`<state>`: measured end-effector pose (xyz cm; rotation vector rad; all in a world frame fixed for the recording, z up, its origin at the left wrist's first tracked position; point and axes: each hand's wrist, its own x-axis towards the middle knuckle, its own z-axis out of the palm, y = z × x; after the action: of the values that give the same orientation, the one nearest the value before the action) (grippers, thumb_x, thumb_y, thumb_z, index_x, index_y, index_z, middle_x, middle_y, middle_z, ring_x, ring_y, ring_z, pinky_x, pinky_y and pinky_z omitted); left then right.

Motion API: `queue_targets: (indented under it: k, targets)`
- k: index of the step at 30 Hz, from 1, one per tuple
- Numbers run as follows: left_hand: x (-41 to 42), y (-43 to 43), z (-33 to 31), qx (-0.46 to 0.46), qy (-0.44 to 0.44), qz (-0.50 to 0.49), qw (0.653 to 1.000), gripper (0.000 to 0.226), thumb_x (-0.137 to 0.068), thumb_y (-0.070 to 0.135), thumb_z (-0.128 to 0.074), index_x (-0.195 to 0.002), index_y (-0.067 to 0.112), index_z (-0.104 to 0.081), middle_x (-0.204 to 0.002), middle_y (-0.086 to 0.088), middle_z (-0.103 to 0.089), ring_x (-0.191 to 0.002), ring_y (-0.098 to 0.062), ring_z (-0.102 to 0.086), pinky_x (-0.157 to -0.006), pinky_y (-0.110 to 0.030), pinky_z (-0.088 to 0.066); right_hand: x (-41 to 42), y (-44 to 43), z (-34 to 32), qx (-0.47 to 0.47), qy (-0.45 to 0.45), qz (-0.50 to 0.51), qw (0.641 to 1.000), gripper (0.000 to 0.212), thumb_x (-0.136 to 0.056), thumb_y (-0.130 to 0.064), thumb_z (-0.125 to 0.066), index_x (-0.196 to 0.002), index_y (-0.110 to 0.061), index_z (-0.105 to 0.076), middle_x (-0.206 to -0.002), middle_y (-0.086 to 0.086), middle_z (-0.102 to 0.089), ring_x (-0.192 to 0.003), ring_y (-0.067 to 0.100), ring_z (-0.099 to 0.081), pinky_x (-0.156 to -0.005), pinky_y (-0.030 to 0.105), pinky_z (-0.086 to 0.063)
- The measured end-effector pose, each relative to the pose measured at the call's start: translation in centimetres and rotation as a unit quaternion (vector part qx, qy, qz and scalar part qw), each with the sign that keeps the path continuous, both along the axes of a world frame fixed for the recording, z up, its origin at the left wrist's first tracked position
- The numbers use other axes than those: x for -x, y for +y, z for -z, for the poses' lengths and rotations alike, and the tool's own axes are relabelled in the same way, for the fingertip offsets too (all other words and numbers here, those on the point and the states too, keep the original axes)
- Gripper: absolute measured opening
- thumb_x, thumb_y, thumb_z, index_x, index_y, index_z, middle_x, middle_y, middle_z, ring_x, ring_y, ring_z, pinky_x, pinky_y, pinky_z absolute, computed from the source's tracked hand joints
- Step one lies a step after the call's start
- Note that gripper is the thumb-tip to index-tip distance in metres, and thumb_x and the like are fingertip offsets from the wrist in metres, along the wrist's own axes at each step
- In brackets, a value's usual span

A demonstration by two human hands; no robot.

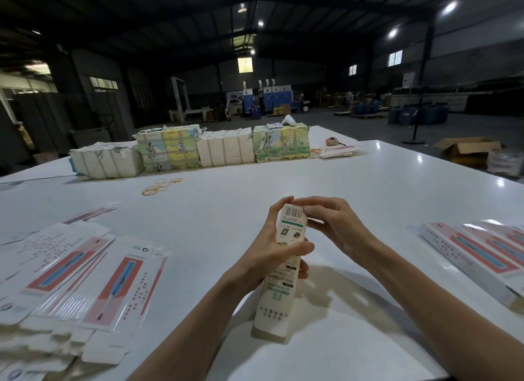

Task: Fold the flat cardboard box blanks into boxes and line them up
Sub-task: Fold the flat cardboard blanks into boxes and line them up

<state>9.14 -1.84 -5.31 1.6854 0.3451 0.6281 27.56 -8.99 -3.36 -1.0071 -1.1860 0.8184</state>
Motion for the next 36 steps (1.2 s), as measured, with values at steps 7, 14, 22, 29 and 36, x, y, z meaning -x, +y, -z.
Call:
queue_targets:
  k: [7,14,22,29,36]
  targets:
    - [0.0,0.9,1.1,0.094,-0.036,-0.02,0.995,0.08,-0.084,0.013,-0.087,-0.129,0.061,-0.042,-0.105,-0.008,-0.072,-0.083,-0.045,-0.074,-0.075,-0.055,-0.064,1.6,0.7,1.7,-0.023,-0.039,0.066,0.997,0.017,-0.099,-0.016,-0.072,-0.115,-0.011,-0.07,-0.11,0.006,-0.079,-0.106,0.026,-0.076,-0.087,0.033,-0.063]
    - [-0.4,0.6,1.6,0.109,-0.038,-0.014,0.993,0.073,-0.082,0.017,-0.09,-0.121,0.057,-0.044,-0.113,-0.019,-0.063,-0.078,-0.041,-0.073,-0.07,-0.048,-0.063,1.6,0.2,1.5,-0.023,-0.04,0.064,0.997,0.013,-0.094,-0.012,-0.075,-0.104,-0.002,-0.073,-0.111,0.011,-0.079,-0.103,0.032,-0.077,-0.09,0.042,-0.063]
    - [-0.5,0.2,1.4,0.188,-0.102,-0.043,0.976,0.049,-0.095,0.048,-0.074,-0.129,0.049,-0.038,-0.118,-0.028,-0.068,-0.076,-0.043,-0.071,-0.07,-0.053,-0.063,4.0,0.3,2.2,-0.008,-0.109,0.113,0.987,0.025,-0.105,-0.018,-0.063,-0.13,-0.022,-0.066,-0.123,-0.003,-0.073,-0.111,0.017,-0.072,-0.087,0.032,-0.062]
    - [-0.6,-1.3,0.0,0.265,-0.176,-0.061,0.946,0.045,-0.107,0.048,-0.049,-0.144,0.028,-0.033,-0.128,-0.021,-0.07,-0.106,-0.034,-0.072,-0.086,-0.049,-0.061,5.3,-0.9,0.9,0.044,-0.41,0.175,0.894,0.038,-0.104,-0.045,-0.058,-0.138,-0.029,-0.059,-0.129,-0.005,-0.063,-0.114,0.012,-0.064,-0.096,0.04,-0.056]
    - [-0.2,-1.7,0.2,0.253,-0.067,0.03,0.965,0.051,-0.09,0.077,-0.058,-0.119,0.04,-0.078,-0.133,-0.013,-0.072,-0.121,-0.035,-0.071,-0.092,-0.049,-0.061,4.7,-5.2,-0.6,0.081,-0.47,0.205,0.855,0.047,-0.095,-0.049,-0.067,-0.135,-0.026,-0.062,-0.115,-0.007,-0.072,-0.093,0.007,-0.068,-0.081,0.027,-0.058]
